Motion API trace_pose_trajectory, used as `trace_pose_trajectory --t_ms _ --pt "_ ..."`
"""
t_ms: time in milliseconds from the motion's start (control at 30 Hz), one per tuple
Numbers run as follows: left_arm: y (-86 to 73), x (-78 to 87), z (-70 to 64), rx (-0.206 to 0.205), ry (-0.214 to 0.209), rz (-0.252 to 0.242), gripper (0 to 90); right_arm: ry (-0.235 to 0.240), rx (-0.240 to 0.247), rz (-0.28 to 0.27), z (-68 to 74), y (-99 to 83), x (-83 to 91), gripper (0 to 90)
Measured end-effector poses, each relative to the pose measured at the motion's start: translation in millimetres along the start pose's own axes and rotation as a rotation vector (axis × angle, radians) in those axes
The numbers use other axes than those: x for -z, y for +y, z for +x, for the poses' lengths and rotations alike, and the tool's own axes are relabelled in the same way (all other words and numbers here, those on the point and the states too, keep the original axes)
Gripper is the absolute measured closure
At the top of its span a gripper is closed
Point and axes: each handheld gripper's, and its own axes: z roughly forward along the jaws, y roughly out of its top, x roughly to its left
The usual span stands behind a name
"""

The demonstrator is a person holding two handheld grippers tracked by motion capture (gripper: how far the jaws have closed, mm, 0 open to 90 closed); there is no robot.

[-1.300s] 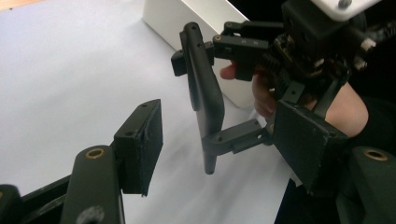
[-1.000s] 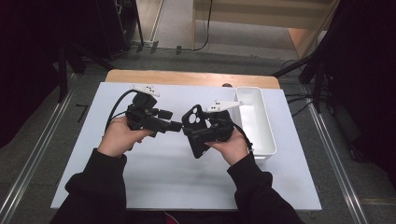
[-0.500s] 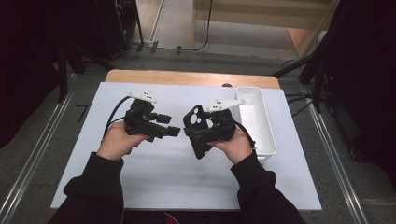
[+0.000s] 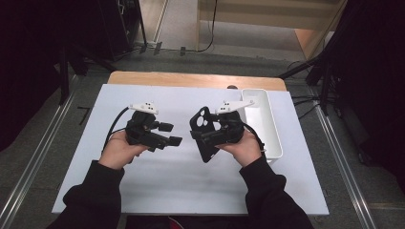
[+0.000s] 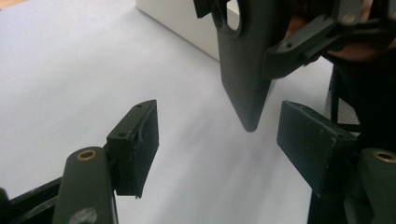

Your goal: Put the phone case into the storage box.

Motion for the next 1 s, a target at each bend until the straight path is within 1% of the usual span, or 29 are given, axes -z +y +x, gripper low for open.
trace_pose_trajectory --t_ms 33,67,167,267,367,400,533,700,767,833,867,1000 --pt "-2.0 -0.3 0.3 -0.001 0.004 0.004 29.2 0.002 0.001 0.0 -0.3 0.2 0.3 12.2" --pt "-5.0 -0.5 0.8 -0.006 0.01 -0.001 29.2 0.002 0.002 0.0 -0.4 0.4 0.7 12.2" --pt "-11.6 -1.4 1.7 -0.002 0.004 -0.004 29.2 0.006 -0.002 0.001 -0.2 1.0 1.5 12.2" --pt "-18.7 -2.4 2.0 -0.019 0.021 0.0 29.2 0.008 -0.003 0.003 -0.6 1.3 2.8 12.2" --pt "-25.5 -4.0 3.8 0.004 0.03 0.005 29.2 0.01 -0.011 0.003 -1.1 2.0 4.4 12.2" --pt "-28.6 -4.3 5.1 0.009 0.027 0.007 29.2 0.01 -0.012 0.003 -1.2 2.1 4.6 12.2" --pt "-39.4 -4.7 9.0 0.022 0.045 0.004 29.2 0.01 -0.01 0.003 -1.4 2.4 5.3 12.2" --pt "-48.7 -3.0 10.7 0.016 0.053 -0.008 29.2 0.014 -0.012 0.005 -1.9 3.0 6.2 12.2" --pt "-52.3 -2.9 11.5 0.016 0.057 -0.004 29.2 0.015 -0.008 0.005 -2.0 3.0 6.6 12.2" --pt "-55.7 -2.7 12.1 0.022 0.057 -0.003 29.2 0.018 -0.012 0.006 -1.8 3.1 7.1 12.2" --pt "-57.7 -2.5 12.1 0.032 0.053 -0.005 29.2 0.021 -0.013 0.007 -1.9 3.2 7.4 12.2" --pt "-66.0 0.7 11.8 0.029 0.057 -0.015 29.2 0.022 -0.021 0.009 -2.6 3.9 9.7 12.2"
